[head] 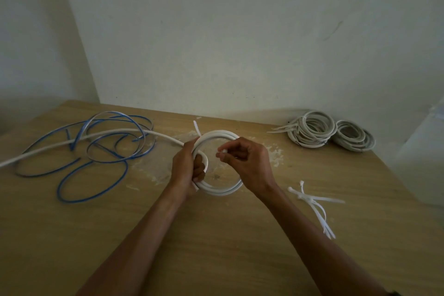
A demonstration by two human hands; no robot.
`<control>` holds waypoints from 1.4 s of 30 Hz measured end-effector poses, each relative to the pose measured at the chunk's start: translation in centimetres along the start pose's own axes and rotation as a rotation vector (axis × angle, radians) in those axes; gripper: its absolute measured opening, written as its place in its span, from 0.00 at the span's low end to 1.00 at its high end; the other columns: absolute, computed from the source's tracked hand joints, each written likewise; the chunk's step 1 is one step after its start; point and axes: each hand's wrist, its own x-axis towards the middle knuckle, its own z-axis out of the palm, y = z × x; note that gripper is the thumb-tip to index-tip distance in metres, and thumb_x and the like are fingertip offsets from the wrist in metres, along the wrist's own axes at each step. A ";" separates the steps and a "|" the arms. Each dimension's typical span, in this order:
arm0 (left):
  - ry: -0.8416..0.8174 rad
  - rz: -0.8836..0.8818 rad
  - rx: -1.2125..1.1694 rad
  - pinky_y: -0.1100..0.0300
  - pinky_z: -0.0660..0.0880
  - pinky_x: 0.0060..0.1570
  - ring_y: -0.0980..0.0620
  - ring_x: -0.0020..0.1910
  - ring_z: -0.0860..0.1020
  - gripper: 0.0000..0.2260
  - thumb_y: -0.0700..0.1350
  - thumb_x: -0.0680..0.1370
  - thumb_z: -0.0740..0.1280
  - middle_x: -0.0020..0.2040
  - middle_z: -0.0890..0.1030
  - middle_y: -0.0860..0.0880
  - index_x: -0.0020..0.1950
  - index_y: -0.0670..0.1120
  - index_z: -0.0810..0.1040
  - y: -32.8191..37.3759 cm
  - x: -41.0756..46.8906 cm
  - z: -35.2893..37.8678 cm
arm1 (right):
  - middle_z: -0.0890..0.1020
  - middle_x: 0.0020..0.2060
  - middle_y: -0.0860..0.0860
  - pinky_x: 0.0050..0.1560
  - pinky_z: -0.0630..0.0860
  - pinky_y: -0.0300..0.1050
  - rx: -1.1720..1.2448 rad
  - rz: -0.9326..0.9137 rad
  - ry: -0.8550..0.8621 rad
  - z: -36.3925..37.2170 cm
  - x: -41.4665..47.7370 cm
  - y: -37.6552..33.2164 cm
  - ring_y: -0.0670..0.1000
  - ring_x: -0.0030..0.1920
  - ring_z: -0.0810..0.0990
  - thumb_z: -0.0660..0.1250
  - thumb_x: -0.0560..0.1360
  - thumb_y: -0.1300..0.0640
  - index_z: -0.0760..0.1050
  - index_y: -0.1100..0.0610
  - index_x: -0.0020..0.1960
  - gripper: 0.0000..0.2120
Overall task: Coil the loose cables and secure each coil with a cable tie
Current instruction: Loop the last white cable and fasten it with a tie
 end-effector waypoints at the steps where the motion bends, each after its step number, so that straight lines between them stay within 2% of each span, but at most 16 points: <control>1: -0.002 0.004 -0.003 0.64 0.54 0.22 0.54 0.19 0.57 0.22 0.53 0.81 0.65 0.23 0.61 0.51 0.29 0.47 0.69 0.0 0.0 0.0 | 0.87 0.44 0.51 0.51 0.84 0.48 0.009 0.000 0.018 0.0 -0.1 0.1 0.50 0.45 0.87 0.76 0.72 0.66 0.83 0.59 0.51 0.09; 5: -0.015 0.043 0.002 0.64 0.54 0.22 0.54 0.20 0.57 0.20 0.53 0.81 0.65 0.23 0.61 0.52 0.31 0.48 0.72 0.1 0.0 -0.1 | 0.87 0.41 0.52 0.45 0.85 0.45 -0.102 -0.061 0.056 0.5 -0.8 0.2 0.47 0.40 0.87 0.73 0.76 0.64 0.82 0.61 0.56 0.09; 10: 0.008 0.082 -0.026 0.64 0.55 0.21 0.54 0.20 0.59 0.14 0.51 0.81 0.63 0.25 0.63 0.51 0.36 0.48 0.72 -0.1 0.4 -0.5 | 0.85 0.36 0.49 0.38 0.84 0.44 -0.243 -0.045 0.060 0.8 -1.5 -0.2 0.44 0.33 0.84 0.72 0.76 0.57 0.82 0.61 0.53 0.09; 13: 0.026 0.096 -0.029 0.63 0.55 0.22 0.53 0.21 0.59 0.13 0.51 0.81 0.63 0.26 0.64 0.50 0.38 0.47 0.73 0.0 0.7 -0.7 | 0.84 0.35 0.46 0.38 0.83 0.42 -0.277 -0.049 0.041 1.2 -1.9 -0.5 0.43 0.33 0.84 0.72 0.76 0.54 0.82 0.59 0.51 0.08; 16: 0.011 0.228 0.097 0.63 0.60 0.24 0.54 0.23 0.63 0.11 0.50 0.82 0.63 0.26 0.67 0.51 0.51 0.47 0.82 -0.1 1.0 -1.1 | 0.84 0.35 0.45 0.38 0.83 0.40 -0.363 -0.104 0.042 1.5 -2.2 -0.6 0.42 0.34 0.84 0.72 0.77 0.52 0.81 0.57 0.49 0.08; 19: -0.046 0.349 0.209 0.62 0.63 0.26 0.53 0.25 0.66 0.11 0.49 0.84 0.62 0.28 0.70 0.49 0.59 0.54 0.83 -0.5 1.4 -1.4 | 0.85 0.36 0.46 0.39 0.83 0.42 -0.448 -0.182 0.079 1.5 -2.2 -0.7 0.42 0.34 0.83 0.72 0.77 0.52 0.82 0.57 0.48 0.08; 22: -0.083 0.506 0.365 0.59 0.69 0.30 0.56 0.30 0.72 0.10 0.50 0.83 0.64 0.34 0.74 0.47 0.61 0.56 0.82 -0.7 1.5 -1.6 | 0.85 0.37 0.47 0.40 0.83 0.40 -0.415 -0.220 0.131 1.3 -1.9 -1.2 0.42 0.35 0.83 0.72 0.78 0.57 0.81 0.57 0.55 0.07; 24: -0.107 0.583 0.413 0.62 0.70 0.32 0.59 0.32 0.74 0.10 0.49 0.83 0.65 0.35 0.77 0.52 0.62 0.53 0.82 -0.5 1.2 -1.4 | 0.85 0.38 0.47 0.41 0.83 0.39 -0.339 -0.214 0.144 1.0 -1.8 -1.7 0.43 0.36 0.84 0.72 0.78 0.60 0.80 0.57 0.59 0.11; 28: -0.132 0.677 0.411 0.68 0.68 0.29 0.61 0.27 0.74 0.09 0.40 0.84 0.64 0.34 0.80 0.56 0.58 0.46 0.82 -0.2 0.4 -0.9 | 0.87 0.41 0.51 0.45 0.84 0.42 -0.041 -0.051 0.110 0.6 -1.4 -2.7 0.46 0.40 0.87 0.77 0.72 0.61 0.82 0.59 0.53 0.11; 31: -0.143 0.698 0.415 0.71 0.68 0.29 0.63 0.27 0.74 0.09 0.38 0.84 0.63 0.32 0.79 0.58 0.55 0.47 0.82 -0.2 0.3 -0.8 | 0.87 0.41 0.52 0.45 0.83 0.40 0.022 -0.036 0.095 0.6 -1.3 -2.8 0.47 0.41 0.87 0.74 0.75 0.65 0.82 0.62 0.56 0.10; 34: -0.144 0.698 0.414 0.69 0.68 0.29 0.62 0.27 0.74 0.08 0.39 0.84 0.63 0.33 0.79 0.57 0.55 0.47 0.82 -0.2 0.4 -0.9 | 0.87 0.42 0.52 0.46 0.84 0.41 0.039 -0.035 0.098 0.7 -1.4 -2.7 0.48 0.42 0.88 0.70 0.77 0.67 0.81 0.63 0.57 0.09; 42: -0.103 0.589 0.392 0.62 0.69 0.30 0.58 0.29 0.74 0.08 0.45 0.84 0.63 0.36 0.79 0.52 0.57 0.51 0.82 -0.4 0.9 -1.3 | 0.87 0.42 0.49 0.45 0.84 0.41 -0.108 -0.056 -0.071 0.4 -2.0 -2.9 0.46 0.40 0.86 0.76 0.73 0.58 0.83 0.58 0.54 0.10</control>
